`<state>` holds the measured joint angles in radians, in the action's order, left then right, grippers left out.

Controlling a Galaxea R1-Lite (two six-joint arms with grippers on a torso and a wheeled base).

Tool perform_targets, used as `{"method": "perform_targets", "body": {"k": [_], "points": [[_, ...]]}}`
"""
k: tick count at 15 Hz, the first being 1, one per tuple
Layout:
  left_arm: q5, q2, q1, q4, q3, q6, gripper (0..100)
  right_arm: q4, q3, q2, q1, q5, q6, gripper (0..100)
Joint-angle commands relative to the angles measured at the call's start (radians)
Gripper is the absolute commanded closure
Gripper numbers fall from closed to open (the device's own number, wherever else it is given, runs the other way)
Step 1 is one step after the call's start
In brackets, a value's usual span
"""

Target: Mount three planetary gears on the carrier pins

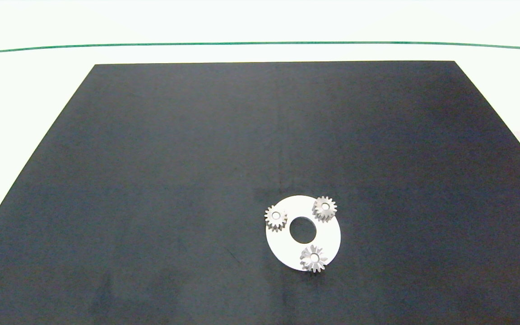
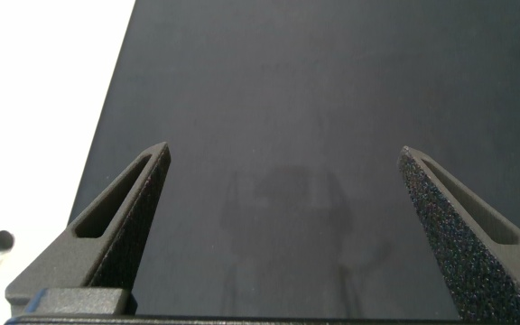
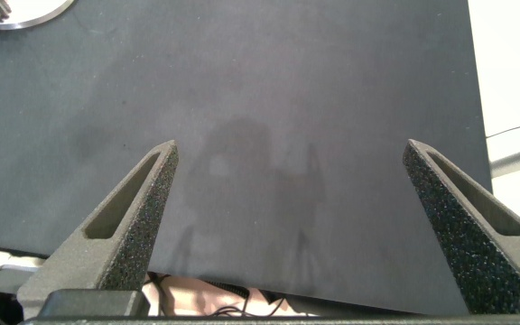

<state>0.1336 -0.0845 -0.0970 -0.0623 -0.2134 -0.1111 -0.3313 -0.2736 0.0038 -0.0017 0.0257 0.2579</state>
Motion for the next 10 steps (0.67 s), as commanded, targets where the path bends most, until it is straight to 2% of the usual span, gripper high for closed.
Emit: {"method": "perform_targets", "body": {"k": [1, 3, 5, 7, 10], "points": [[0.000, 0.014, 0.043, -0.001, 0.009, 0.011, 0, 0.008, 0.004, 0.002, 0.000, 0.028, -0.028, 0], [0.000, 0.054, 0.112, -0.004, 0.052, 0.014, 0, 0.011, 0.007, 0.002, 0.000, 0.056, -0.029, 0], [0.000, 0.060, 0.111, 0.015, 0.101, 0.034, 0, 0.011, 0.010, 0.002, 0.000, 0.071, -0.032, 0], [0.000, 0.077, 0.106, 0.038, 0.114, 0.071, 0, 0.011, 0.010, 0.002, 0.000, 0.089, -0.049, 0], [-0.003, 0.084, 0.099, 0.104, 0.209, 0.076, 0, 0.011, 0.037, 0.002, 0.000, 0.112, -0.068, 0]]}}
